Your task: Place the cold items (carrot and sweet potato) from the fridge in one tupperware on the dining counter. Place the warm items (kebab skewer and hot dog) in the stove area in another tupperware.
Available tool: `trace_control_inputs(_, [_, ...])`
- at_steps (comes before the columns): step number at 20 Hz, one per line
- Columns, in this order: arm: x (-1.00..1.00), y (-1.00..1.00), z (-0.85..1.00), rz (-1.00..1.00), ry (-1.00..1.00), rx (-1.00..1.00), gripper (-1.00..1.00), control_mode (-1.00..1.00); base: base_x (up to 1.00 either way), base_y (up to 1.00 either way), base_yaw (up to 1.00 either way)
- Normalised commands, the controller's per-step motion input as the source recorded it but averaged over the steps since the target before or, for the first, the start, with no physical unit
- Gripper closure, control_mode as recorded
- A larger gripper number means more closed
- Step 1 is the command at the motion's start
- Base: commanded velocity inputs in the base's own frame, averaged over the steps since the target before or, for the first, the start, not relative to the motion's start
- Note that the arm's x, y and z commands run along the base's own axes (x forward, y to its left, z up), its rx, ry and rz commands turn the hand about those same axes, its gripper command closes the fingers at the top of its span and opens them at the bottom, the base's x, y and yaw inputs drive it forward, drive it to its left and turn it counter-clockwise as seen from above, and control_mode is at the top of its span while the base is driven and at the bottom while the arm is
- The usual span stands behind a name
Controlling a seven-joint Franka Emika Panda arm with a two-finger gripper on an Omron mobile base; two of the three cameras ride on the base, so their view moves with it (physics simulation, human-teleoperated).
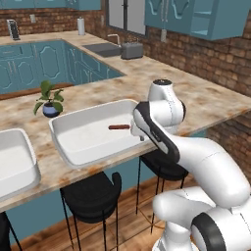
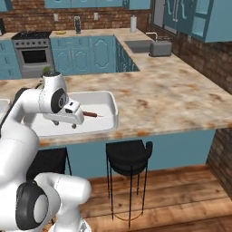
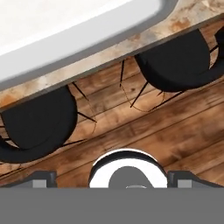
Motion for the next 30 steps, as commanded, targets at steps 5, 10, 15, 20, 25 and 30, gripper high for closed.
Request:
trace_control_inputs(5, [0.00, 0.00, 0.00, 0.00, 0.00, 0.00, -1.00, 1.00, -0.98, 0.43, 0.19])
trace_control_inputs(10, [0.00, 0.00, 0.00, 0.00, 0.00, 0.00, -1.00, 1.00, -0.94, 0.94, 0.50])
trace_control_inputs(15, [0.00, 0.00, 0.00, 0.00, 0.00, 0.00, -1.00, 1.00, -0.43, 1.00, 0.47])
trace_control_inputs(20, [0.00, 0.00, 0.00, 0.00, 0.00, 0.00, -1.00, 1.00, 0.00, 1.00, 0.40])
trace_control_inputs(25, [0.00, 0.00, 0.00, 0.00, 0.00, 0.00, -1.00, 1.00, 0.06, 1.00, 0.27])
trace_control_inputs(30, [0.00, 0.00, 0.00, 0.00, 0.00, 0.00, -1.00, 1.00, 0.20, 1.00, 0.06])
